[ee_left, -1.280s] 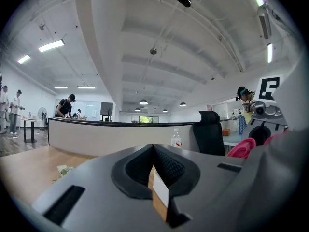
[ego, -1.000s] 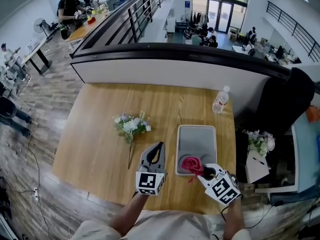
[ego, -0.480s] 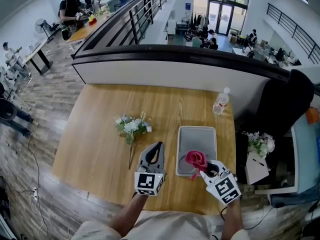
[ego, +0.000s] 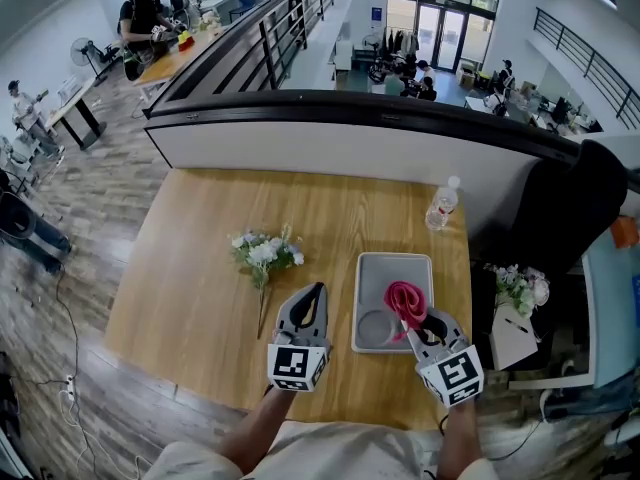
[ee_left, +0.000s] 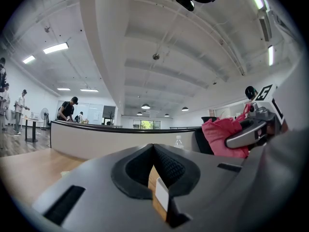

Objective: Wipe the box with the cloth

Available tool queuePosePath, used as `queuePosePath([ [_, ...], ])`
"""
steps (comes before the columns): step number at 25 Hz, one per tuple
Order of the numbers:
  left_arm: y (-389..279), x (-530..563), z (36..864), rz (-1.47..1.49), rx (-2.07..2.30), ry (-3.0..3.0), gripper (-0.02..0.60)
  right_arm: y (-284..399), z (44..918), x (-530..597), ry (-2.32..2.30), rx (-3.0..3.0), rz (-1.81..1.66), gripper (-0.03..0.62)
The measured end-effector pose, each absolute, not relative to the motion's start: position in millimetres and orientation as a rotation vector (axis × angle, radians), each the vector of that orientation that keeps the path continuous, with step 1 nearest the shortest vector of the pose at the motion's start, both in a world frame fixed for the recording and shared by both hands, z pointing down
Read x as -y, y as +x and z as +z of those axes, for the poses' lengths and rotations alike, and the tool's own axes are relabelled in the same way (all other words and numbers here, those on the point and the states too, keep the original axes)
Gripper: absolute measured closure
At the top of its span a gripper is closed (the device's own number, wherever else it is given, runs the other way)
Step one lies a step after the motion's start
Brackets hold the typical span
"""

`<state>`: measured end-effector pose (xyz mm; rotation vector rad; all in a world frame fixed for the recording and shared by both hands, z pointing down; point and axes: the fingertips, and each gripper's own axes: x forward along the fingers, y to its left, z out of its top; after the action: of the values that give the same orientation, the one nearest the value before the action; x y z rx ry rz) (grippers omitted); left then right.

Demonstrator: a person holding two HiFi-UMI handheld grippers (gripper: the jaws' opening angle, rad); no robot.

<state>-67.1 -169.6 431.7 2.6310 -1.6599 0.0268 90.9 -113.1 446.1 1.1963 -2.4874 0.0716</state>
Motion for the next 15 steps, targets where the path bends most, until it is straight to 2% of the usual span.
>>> queuePosePath([
  [15,-74.5,173.6,430.0,0.016,1.677,2.614,0.568,97.6,417.4,132.2,1.432,2.562,0.123,0.531],
])
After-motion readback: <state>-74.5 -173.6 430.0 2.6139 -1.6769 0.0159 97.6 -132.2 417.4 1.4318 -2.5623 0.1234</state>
